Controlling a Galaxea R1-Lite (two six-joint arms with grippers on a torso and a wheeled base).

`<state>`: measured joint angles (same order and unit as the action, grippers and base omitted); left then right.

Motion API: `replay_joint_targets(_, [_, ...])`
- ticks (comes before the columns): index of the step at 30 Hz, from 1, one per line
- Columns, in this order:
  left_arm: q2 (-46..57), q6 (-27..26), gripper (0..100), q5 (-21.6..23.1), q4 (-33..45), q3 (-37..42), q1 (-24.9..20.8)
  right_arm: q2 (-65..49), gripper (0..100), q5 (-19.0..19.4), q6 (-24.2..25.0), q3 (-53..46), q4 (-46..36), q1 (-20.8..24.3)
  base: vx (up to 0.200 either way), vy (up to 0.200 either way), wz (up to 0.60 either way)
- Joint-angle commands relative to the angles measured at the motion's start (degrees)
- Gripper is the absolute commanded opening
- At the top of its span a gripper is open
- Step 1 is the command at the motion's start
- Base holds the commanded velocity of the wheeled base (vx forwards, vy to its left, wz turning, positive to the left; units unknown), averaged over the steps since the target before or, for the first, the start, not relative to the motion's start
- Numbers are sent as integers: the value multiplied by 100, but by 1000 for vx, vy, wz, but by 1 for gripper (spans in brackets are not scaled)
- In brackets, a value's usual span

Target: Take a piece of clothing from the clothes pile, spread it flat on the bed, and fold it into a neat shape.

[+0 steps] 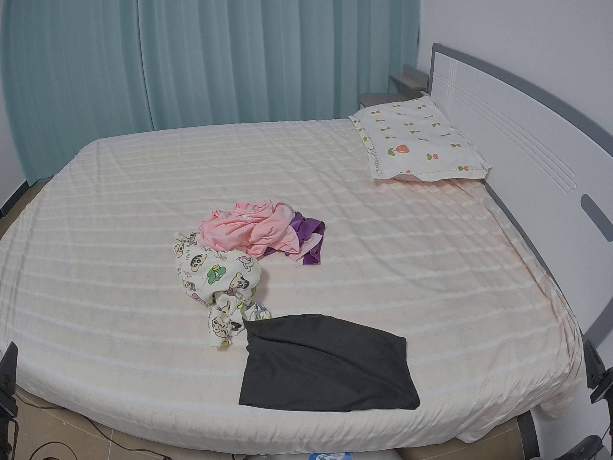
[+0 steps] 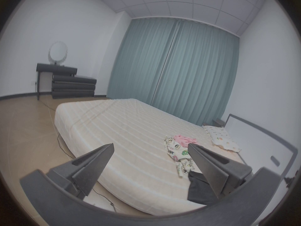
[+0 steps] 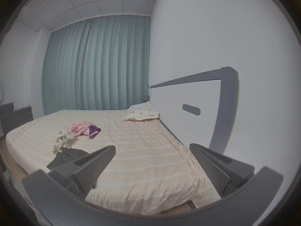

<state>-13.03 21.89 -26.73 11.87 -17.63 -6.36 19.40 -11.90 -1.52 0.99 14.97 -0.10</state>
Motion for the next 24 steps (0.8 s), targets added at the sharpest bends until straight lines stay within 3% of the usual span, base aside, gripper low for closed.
replay_joint_targets(1, [706, -379, 100, 2, 78, 269, 390, -753, 100, 100, -226, -2, -398, -122, 0, 0, 0])
replay_joint_targets(7, [1215, -1047, 100, 54, 8, 840, 619, -1553, 100, 276, -533, -28, -1330, -175, 0, 0, 0])
replay_joint_targets(13, [1242, -1038, 100, 37, -273, 1235, 628, -1869, 100, 205, -524, 103, -1611, 1, 0, 0, 0])
replay_joint_targets(17, [1242, -1073, 100, 45, -546, 1358, 628, -1922, 100, -260, -507, 103, -1611, 19, 0, 0, 0])
replay_joint_targets(24, [1242, -1047, 100, 45, -809, 1464, 628, -1922, 100, -717, -401, 112, -1611, 19, 0, 0, 0])
